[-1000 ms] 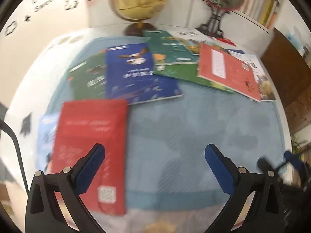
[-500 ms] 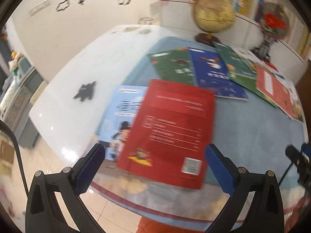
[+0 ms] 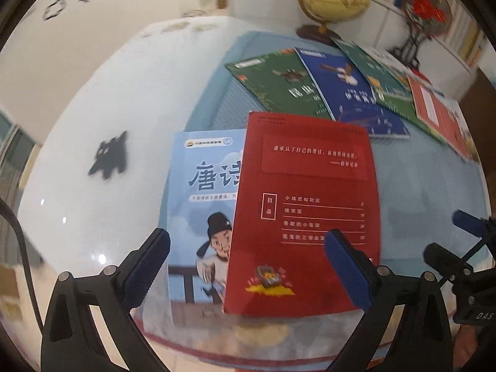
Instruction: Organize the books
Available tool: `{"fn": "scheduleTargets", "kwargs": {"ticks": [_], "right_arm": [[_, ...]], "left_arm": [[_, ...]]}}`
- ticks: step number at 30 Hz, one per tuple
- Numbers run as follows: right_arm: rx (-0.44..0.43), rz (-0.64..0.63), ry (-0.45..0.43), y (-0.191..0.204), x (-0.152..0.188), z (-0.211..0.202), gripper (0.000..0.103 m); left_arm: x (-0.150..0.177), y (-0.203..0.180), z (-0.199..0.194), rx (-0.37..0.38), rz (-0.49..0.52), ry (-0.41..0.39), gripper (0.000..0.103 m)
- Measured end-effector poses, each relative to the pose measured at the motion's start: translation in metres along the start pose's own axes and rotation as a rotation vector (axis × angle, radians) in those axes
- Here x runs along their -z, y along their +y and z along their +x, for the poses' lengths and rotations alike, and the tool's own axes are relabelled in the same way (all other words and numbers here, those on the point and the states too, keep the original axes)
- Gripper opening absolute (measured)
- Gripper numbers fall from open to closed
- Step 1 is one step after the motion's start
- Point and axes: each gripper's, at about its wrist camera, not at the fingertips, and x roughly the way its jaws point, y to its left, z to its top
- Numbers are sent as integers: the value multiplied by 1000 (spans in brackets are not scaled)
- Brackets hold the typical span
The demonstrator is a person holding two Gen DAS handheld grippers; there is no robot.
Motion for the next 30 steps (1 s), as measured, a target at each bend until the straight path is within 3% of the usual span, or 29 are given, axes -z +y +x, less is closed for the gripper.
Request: {"fn": "scheduleTargets", "kwargs": {"ticks": [3,4,8,10,12,23,30], "right_arm": [[-23,38,38,8,-2,19,76],[-24,47,43,10,-3,23,76],[-39,118,57,9,-8,37,75],[-44,138,60,9,-10,41,66],[-36,155,71,10,-11,48,65],[9,161,88,18,-21,60,65],[38,147,84,24,-24,59,65]], "left_arm": [[-6,4,17,32,42,27,98],[-8,7,23,45,47,38,96],[-9,14,40,86,59,82,65],[-8,17,46,105,62,98,65],[-8,18,47,111,73,99,65],[-20,27,38,181,63,111,67],[-25,27,28,167,76,69,70]]}}
